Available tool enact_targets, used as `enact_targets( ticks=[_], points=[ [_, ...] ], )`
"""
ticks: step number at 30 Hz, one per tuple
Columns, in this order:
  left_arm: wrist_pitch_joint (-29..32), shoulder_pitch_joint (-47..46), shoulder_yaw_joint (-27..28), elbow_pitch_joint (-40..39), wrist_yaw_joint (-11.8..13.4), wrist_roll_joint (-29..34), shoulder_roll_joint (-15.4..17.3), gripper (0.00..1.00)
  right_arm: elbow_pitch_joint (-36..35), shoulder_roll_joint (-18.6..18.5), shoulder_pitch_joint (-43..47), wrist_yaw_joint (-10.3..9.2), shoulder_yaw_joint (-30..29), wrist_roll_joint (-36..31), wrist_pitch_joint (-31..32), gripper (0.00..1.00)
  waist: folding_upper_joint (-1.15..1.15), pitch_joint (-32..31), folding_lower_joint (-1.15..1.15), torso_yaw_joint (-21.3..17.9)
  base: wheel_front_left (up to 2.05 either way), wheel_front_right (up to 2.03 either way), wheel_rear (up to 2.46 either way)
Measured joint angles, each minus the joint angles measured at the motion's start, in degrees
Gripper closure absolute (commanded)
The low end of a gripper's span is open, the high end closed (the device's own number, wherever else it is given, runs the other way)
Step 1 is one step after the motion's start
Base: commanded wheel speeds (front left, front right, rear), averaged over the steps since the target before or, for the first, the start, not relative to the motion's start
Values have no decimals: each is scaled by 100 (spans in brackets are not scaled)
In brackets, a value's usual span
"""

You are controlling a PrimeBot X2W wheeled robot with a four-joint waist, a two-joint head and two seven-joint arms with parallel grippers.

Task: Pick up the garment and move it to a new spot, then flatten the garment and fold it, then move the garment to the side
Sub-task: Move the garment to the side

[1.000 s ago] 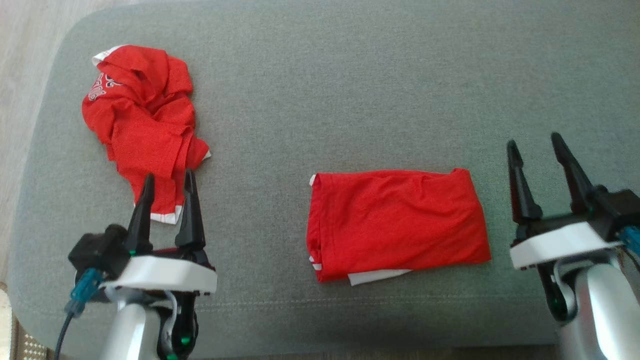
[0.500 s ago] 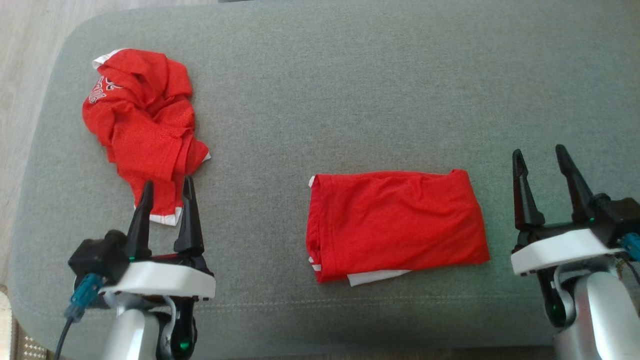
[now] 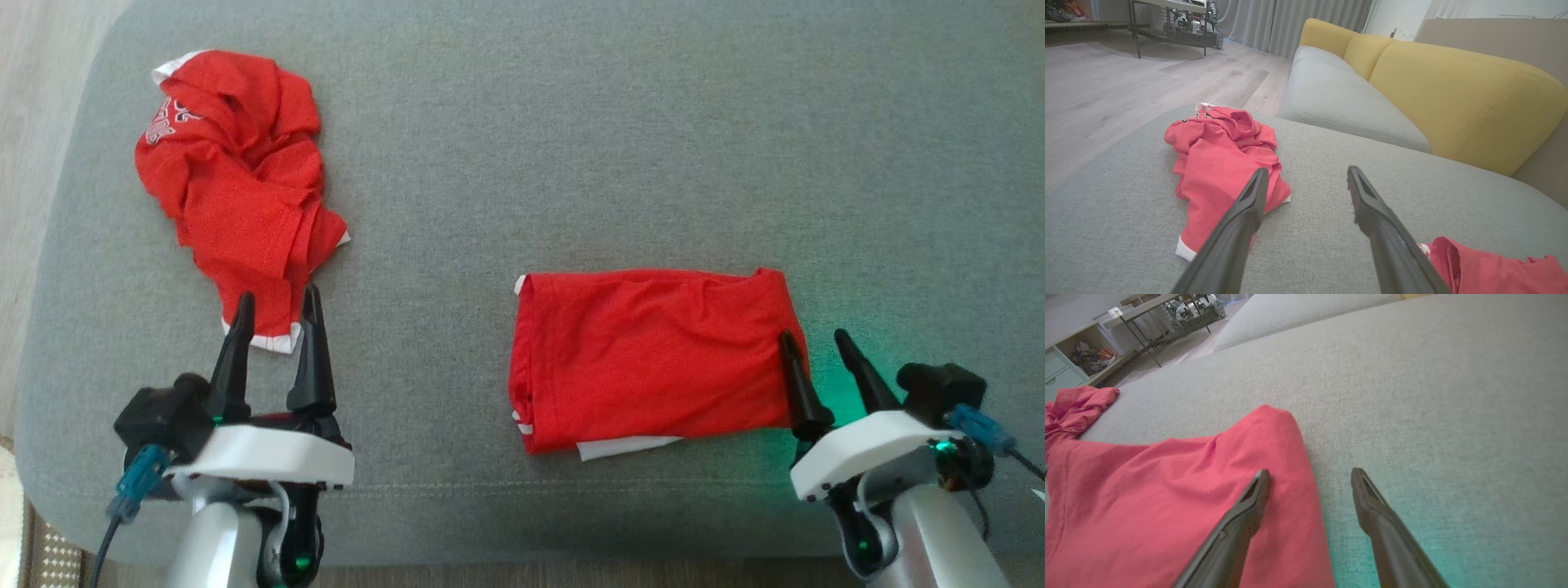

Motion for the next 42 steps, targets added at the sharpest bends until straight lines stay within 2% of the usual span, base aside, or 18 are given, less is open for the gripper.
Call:
enact_targets(
  ticks=[15, 16, 17, 18, 24, 26, 31, 36, 42],
  points=[
    [0, -162, 2, 27, -51, 0, 0, 0, 808, -62, -465, 0, 486, 109, -112, 0, 0, 193, 0, 166, 0, 0, 0],
    [0, -162, 2, 27, -51, 0, 0, 0, 854, -75, -497, 0, 510, 108, -116, 18, 0, 196, 0, 177, 0, 0, 0],
    [0, -162, 2, 27, -51, 0, 0, 0, 892, -88, -520, 0, 525, 107, -120, 89, 0, 198, 0, 187, 0, 0, 0],
    [0, -162, 2, 27, -51, 0, 0, 0, 935, -109, -542, 0, 547, 89, -154, 100, 0, 201, 0, 195, 0, 0, 0],
    [0, -162, 21, 25, -47, 4, 0, 0, 1025, -286, -694, 1, 704, -498, -311, 100, 0, 227, 0, 155, 0, 0, 0],
    [0, -162, 25, 23, -47, 16, 0, 0, 991, -278, -728, 0, 716, -510, -319, 100, 0, 237, 0, 133, 0, 0, 0],
    [0, -272, 30, 0, -53, 76, 1, 0, 553, -394, -1185, 1, 1004, -904, -318, 100, 0, 381, 0, -65, 0, 0, 0],
    [0, -477, 23, -37, -143, 233, -1, 0, 379, -814, -1827, 1, 1152, -945, -176, 100, 0, 632, 0, -304, 0, 0, 0],
    [-18, -910, 22, -58, -313, 517, -3, 0, 400, -1327, -2733, 1, 1374, -698, 44, 100, 0, 1134, 0, -631, 0, 0, 0]
  ],
)
